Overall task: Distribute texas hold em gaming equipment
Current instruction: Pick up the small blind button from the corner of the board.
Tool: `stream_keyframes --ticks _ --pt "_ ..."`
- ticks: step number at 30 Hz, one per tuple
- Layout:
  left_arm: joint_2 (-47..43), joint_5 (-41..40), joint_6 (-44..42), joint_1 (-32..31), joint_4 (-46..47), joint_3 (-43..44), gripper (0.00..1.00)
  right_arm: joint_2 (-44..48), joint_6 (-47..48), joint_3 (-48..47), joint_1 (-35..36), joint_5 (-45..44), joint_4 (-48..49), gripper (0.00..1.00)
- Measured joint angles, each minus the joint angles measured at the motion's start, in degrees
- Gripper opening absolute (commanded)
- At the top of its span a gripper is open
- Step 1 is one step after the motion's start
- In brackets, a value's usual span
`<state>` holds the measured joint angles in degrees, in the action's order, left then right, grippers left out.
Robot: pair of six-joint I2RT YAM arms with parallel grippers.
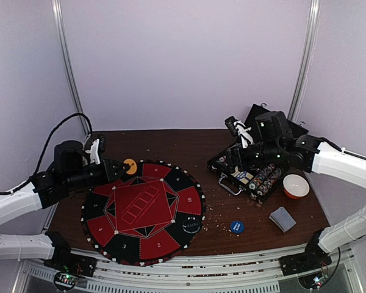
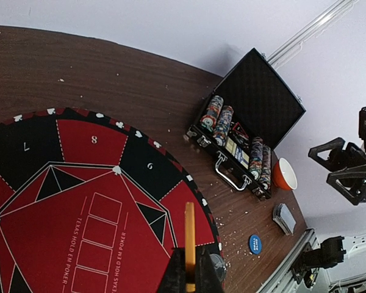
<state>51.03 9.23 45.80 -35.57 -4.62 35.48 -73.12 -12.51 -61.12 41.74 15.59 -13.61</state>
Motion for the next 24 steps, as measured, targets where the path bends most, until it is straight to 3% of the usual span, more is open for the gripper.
stream_keyframes --ticks 8,11,13,24 --pt "0.0 1.1 2.8 0.0 -3.5 -1.7 0.0 -5.2 -3.6 -1.4 0.0 -10.2 -16.3 0.79" --pt "-2.0 1.5 5.0 0.0 -6.1 -4.7 0.0 -5.3 -5.8 2.5 0.5 -11.4 -20.6 0.88" --pt "-2.6 1.5 6.1 0.0 -7.9 -5.9 0.0 -5.7 -7.1 4.3 0.7 -11.8 -23.0 0.99" --pt "1.6 1.3 7.2 0.0 -9.1 -5.9 0.0 -16.0 -10.2 8.5 5.4 -11.9 -29.1 0.98"
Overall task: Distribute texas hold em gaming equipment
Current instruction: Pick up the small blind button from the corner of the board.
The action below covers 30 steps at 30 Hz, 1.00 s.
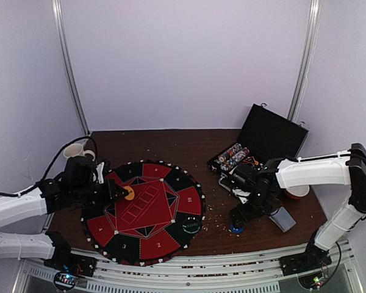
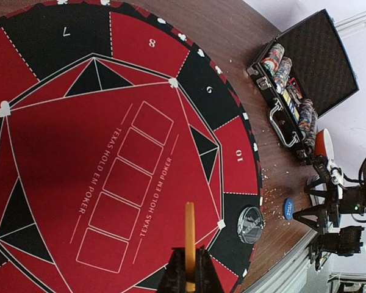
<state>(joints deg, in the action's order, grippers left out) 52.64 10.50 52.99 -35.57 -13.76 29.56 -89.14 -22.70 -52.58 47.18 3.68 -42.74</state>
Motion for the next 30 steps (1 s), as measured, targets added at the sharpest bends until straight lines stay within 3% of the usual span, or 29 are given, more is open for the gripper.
stream_keyframes --ticks 10,19,30 --pt "3.0 -0.3 -3.0 0.3 0.2 3.5 0.0 -7.9 -0.9 -3.6 5.9 1.0 -0.6 0.83" --pt "4.9 -0.2 -5.5 2.3 0.2 4.9 0.0 -10.1 -0.6 -6.1 6.9 2.2 -1.7 0.58" --pt "5.4 -0.2 -7.4 3.6 0.2 5.0 0.0 -10.4 -0.1 -6.5 7.0 1.7 -2.2 0.44"
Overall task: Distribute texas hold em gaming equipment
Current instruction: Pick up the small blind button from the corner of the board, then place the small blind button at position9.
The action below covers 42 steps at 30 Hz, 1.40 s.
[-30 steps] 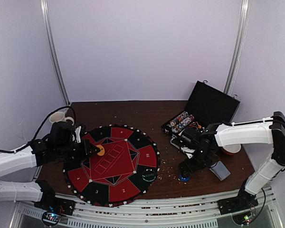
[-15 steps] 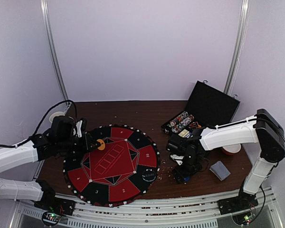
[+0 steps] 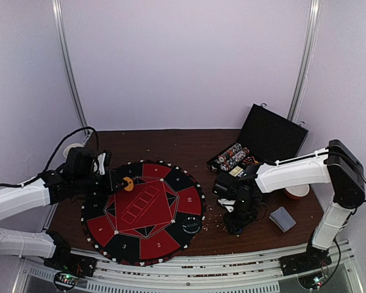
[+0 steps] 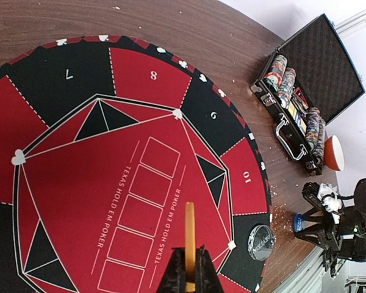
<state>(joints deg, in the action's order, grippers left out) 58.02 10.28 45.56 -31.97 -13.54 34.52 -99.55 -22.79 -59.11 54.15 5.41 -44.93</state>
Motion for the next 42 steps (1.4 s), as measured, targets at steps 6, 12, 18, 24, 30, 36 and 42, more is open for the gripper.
stream_keyframes --ticks 6,12,18,24,30,36,42 --pt "-0.1 0.0 -0.7 0.5 0.0 0.0 0.0 -0.2 0.5 -1.4 0.8 -0.2 -0.5 0.43" --pt "-0.3 0.0 -1.1 0.8 0.0 0.0 0.0 -0.2 1.8 -4.6 1.0 -1.4 -0.3 0.43" --pt "-0.4 -0.1 -1.4 1.0 0.1 0.0 0.0 -2.6 3.9 -10.8 1.0 -3.3 -0.5 0.43" --pt "-0.4 -0.3 -1.5 1.2 0.2 0.0 0.0 -9.2 7.1 -21.9 0.4 -4.8 1.8 0.42" --pt "-0.5 -1.4 -1.6 1.3 0.2 0.0 0.0 -15.9 9.8 -30.4 -1.0 -5.8 4.8 0.42" --pt "-0.1 -2.6 -1.8 1.3 0.2 0.0 0.0 -23.6 12.0 -40.1 -2.3 -7.4 7.7 0.42" --pt "1.0 -3.3 -2.5 1.3 0.2 0.1 0.0 -33.1 13.4 -51.4 -4.0 -8.5 9.0 0.42"
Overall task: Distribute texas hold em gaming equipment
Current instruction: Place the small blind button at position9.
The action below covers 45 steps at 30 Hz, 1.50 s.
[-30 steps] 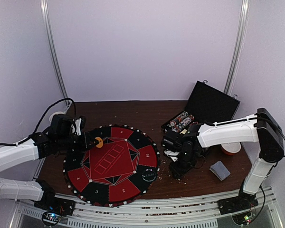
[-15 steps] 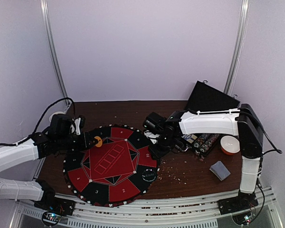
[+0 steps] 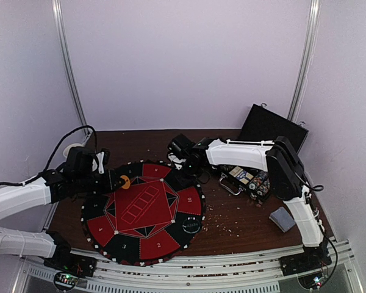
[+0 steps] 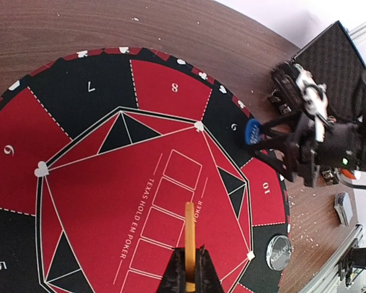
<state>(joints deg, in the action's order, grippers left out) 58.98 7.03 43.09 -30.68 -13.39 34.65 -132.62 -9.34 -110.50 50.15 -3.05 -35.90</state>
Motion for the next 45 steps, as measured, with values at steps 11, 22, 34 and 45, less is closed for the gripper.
stream_keyframes --ticks 11,22,34,45 --pt "1.3 -0.9 -1.4 0.4 0.1 1.6 0.0 -10.9 1.5 -14.2 -1.1 -2.7 -1.5 0.43" --pt "2.9 -0.9 -2.2 0.7 0.1 2.7 0.0 -12.7 1.7 -16.8 -1.2 -3.4 -1.7 0.5" --pt "3.5 -0.9 -2.3 0.7 0.0 2.9 0.0 -12.8 2.1 -16.9 -1.3 -3.2 -1.6 0.56" --pt "3.6 -1.3 -2.3 1.0 0.0 3.5 0.0 -13.1 2.5 -17.8 -1.3 -3.1 -1.8 0.71"
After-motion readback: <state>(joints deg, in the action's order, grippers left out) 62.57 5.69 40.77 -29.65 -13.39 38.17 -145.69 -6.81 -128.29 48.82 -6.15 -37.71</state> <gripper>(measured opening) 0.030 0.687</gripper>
